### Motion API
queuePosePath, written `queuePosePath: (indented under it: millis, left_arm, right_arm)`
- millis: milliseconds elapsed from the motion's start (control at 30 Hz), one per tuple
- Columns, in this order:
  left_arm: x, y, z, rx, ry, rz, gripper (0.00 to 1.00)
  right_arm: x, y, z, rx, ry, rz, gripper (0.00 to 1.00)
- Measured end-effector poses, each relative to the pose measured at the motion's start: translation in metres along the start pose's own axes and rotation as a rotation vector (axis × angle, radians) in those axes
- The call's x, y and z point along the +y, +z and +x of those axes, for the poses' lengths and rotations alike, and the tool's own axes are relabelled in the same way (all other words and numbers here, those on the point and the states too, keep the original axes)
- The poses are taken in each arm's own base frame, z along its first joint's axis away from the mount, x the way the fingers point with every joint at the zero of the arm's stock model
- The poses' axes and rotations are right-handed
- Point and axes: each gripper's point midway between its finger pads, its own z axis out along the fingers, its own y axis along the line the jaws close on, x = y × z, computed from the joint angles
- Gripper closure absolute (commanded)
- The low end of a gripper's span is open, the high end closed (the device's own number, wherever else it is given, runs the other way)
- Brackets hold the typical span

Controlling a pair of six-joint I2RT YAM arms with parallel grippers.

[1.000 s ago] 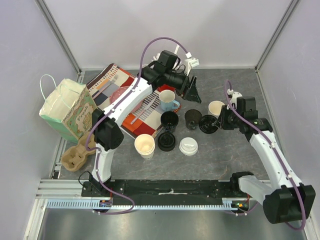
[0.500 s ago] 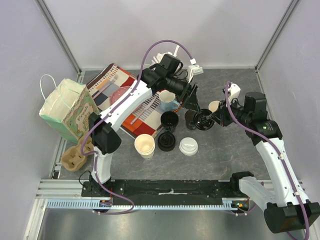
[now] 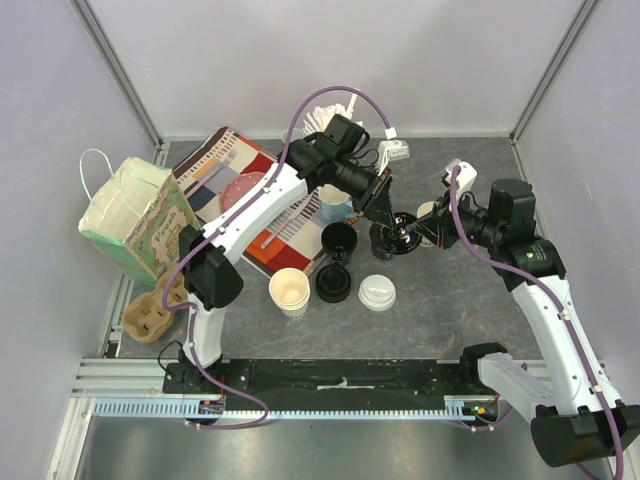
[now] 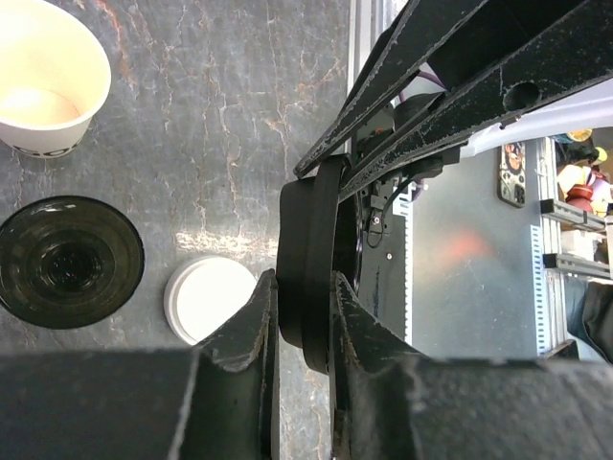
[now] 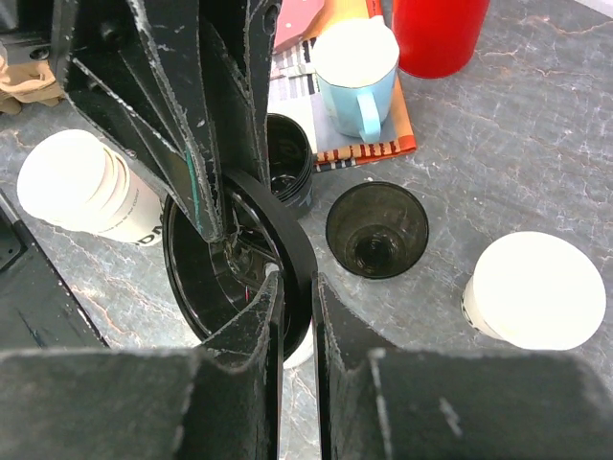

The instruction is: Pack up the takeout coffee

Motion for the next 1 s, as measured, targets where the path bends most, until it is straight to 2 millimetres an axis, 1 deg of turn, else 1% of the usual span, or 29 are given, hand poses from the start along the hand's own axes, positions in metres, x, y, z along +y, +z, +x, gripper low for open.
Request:
queuePosePath:
  millis: [33, 67, 100, 167, 200, 267, 333, 367, 400, 467, 567, 600, 633, 667, 733, 767, 867, 967, 1000]
  left_arm:
    - [0.000, -0.001, 0.000, 0.000, 0.001, 0.001, 0.90]
    - [0.001, -0.001, 0.000, -0.001, 0.007, 0.000, 0.91]
    - [0.001, -0.001, 0.000, -0.002, 0.012, 0.000, 0.91]
    - [0.001, -0.002, -0.001, -0.002, 0.032, 0.001, 0.92]
    - [0.000, -0.002, -0.001, -0.001, 0.039, 0.002, 0.93]
    - [0.001, -0.002, 0.001, 0.005, 0.069, -0.007, 0.93]
    - [0.005, -0.005, 0.001, 0.012, 0.120, -0.039, 0.94]
    - [0.008, -0.007, 0.000, 0.015, 0.153, -0.063, 0.94]
    - [0.010, -0.009, 0.000, 0.018, 0.183, -0.080, 0.95]
    - [0.016, -0.016, -0.003, 0.031, 0.271, -0.133, 0.97]
    - [0.026, -0.033, -0.010, 0.059, 0.472, -0.238, 0.97]
    - [0.027, -0.037, -0.012, 0.065, 0.514, -0.257, 0.98]
    - [0.028, -0.044, -0.016, 0.076, 0.603, -0.296, 0.98]
    - [0.027, -0.050, -0.015, 0.098, 0.680, -0.325, 0.98]
    - [0.017, -0.061, -0.014, 0.147, 0.863, -0.377, 0.98]
    - [0.008, -0.065, -0.013, 0.166, 0.951, -0.394, 0.98]
    - [-0.022, -0.066, -0.011, 0.190, 1.235, -0.417, 0.98]
    - [-0.051, -0.063, 0.015, 0.204, 1.590, -0.403, 0.98]
    - [-0.057, -0.061, 0.023, 0.195, 1.692, -0.397, 0.98]
  right_arm:
    - [0.001, 0.000, -0.001, -0.003, -0.004, -0.002, 0.78]
    - [0.000, 0.000, -0.003, -0.006, -0.006, -0.002, 0.70]
    - [0.001, 0.000, -0.003, -0.007, -0.005, -0.002, 0.53]
    - [0.001, 0.000, -0.003, -0.006, 0.002, -0.002, 0.43]
    - [0.000, 0.000, -0.003, -0.007, 0.004, 0.002, 0.32]
    - [-0.002, 0.000, -0.005, -0.012, 0.001, 0.017, 0.21]
    - [-0.004, -0.001, -0.008, -0.018, 0.005, 0.031, 0.11]
    - [-0.005, -0.002, -0.012, -0.025, 0.002, 0.040, 0.04]
    - [-0.005, -0.004, -0.016, -0.034, 0.003, 0.046, 0.02]
    - [-0.005, -0.009, -0.028, -0.061, 0.006, 0.065, 0.02]
    - [-0.003, -0.019, -0.051, -0.116, 0.015, 0.094, 0.02]
    - [-0.002, -0.023, -0.059, -0.139, 0.024, 0.106, 0.02]
    - [-0.001, -0.027, -0.067, -0.161, 0.036, 0.118, 0.02]
    - [-0.002, -0.031, -0.074, -0.183, 0.053, 0.140, 0.02]
    - [-0.004, -0.041, -0.085, -0.227, 0.084, 0.185, 0.02]
    - [-0.004, -0.045, -0.088, -0.245, 0.093, 0.200, 0.02]
    - [0.001, -0.054, -0.094, -0.277, 0.111, 0.209, 0.03]
    - [0.011, -0.061, -0.105, -0.303, 0.109, 0.181, 0.10]
    - [0.015, -0.063, -0.109, -0.310, 0.103, 0.166, 0.11]
